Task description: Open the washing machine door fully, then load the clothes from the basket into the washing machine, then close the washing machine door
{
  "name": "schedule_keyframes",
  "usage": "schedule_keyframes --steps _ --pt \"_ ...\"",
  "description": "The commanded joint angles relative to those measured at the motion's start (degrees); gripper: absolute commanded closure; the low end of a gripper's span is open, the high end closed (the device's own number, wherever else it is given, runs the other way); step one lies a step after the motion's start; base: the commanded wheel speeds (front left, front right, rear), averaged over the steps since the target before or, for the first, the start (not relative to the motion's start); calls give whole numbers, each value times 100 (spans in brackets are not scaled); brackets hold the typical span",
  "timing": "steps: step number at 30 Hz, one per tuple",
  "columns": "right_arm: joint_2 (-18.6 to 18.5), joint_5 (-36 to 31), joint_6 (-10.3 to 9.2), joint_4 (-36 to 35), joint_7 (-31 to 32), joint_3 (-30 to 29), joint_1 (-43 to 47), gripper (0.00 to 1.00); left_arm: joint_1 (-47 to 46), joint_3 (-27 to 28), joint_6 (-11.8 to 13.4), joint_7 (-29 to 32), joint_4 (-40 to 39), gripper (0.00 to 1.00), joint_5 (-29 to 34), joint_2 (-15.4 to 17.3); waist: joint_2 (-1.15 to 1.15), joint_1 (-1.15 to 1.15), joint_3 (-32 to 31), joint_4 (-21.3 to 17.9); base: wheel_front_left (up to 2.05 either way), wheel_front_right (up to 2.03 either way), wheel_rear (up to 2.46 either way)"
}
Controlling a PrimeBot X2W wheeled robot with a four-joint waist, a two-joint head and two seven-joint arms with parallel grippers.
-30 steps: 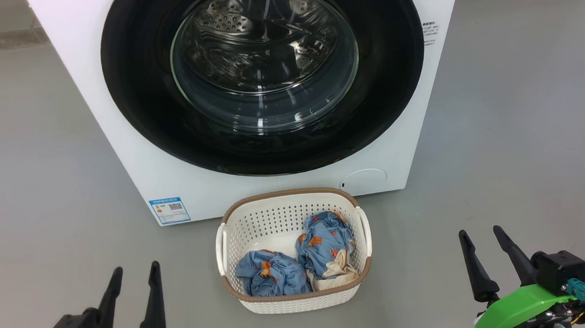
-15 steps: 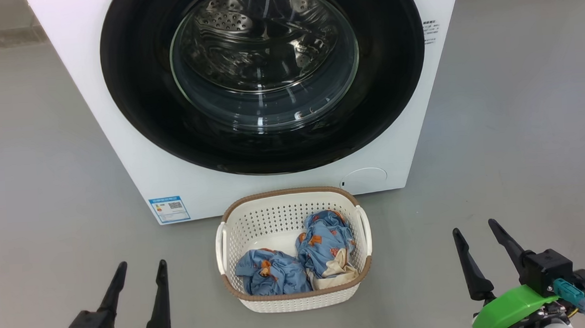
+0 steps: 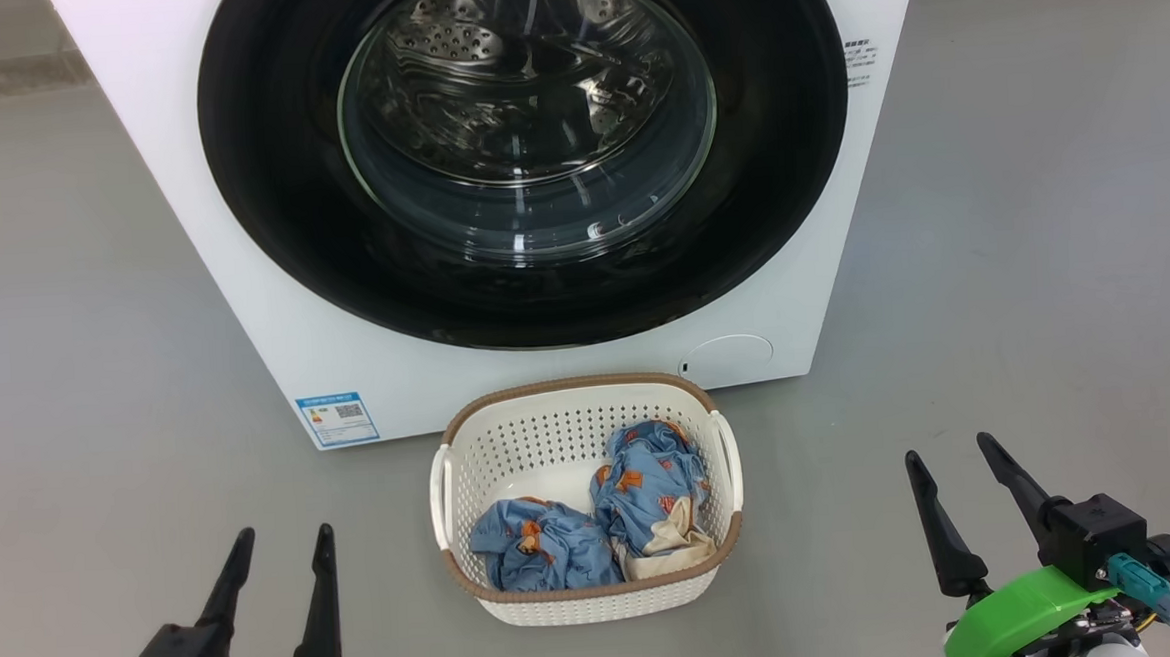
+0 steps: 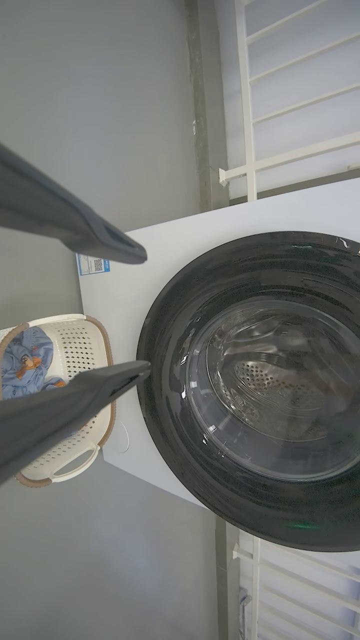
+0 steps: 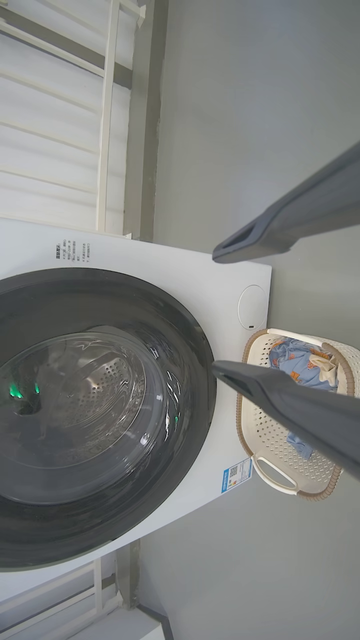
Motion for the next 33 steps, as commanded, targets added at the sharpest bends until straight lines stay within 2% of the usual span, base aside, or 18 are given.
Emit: schedule_keyframes --steps 1,17,24,33 --pt "-9 14 -6 -155 -74 117 -190 0 -283 193 3 -60 -99 0 -3 75 0 0 2 -1 0 0 0" --pt "12 43 -6 -177 -74 79 -186 0 -328 180 21 -60 -35 0 49 98 0 0 4 3 11 11 -22" --pt "17 47 -6 -178 -74 61 -178 0 -332 183 43 -60 -12 0 88 97 0 0 -7 0 74 74 -149" --pt "20 49 -6 -188 -74 50 -180 0 -354 214 50 -60 -60 0 88 90 0 0 -1 -2 119 119 -238"
